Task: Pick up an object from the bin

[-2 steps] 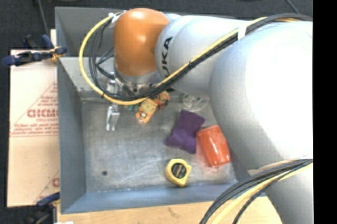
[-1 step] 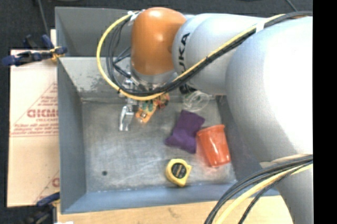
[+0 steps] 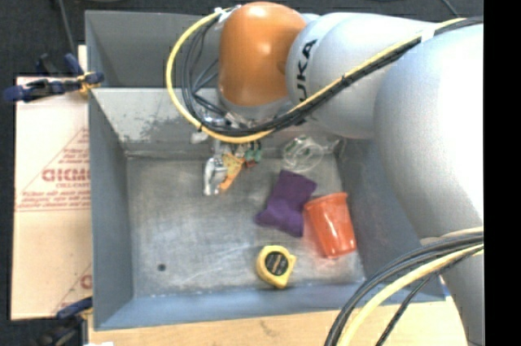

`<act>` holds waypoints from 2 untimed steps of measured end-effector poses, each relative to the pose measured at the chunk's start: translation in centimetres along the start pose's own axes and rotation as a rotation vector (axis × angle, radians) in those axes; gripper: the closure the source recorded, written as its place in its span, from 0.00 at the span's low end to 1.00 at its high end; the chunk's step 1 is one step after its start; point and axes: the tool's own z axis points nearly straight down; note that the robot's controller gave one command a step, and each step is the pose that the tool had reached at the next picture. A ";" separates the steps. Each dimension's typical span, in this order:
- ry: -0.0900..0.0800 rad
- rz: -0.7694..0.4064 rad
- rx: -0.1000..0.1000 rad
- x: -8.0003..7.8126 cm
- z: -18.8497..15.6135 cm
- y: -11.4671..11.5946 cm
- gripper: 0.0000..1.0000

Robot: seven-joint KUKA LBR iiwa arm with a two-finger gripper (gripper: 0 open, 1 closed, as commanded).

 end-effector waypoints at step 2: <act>0.001 -0.119 -0.017 -0.4 5.7 -6.1 1.00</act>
Offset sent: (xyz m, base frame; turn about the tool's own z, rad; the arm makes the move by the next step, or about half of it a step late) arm 0.0065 -0.0699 -0.0680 -0.1177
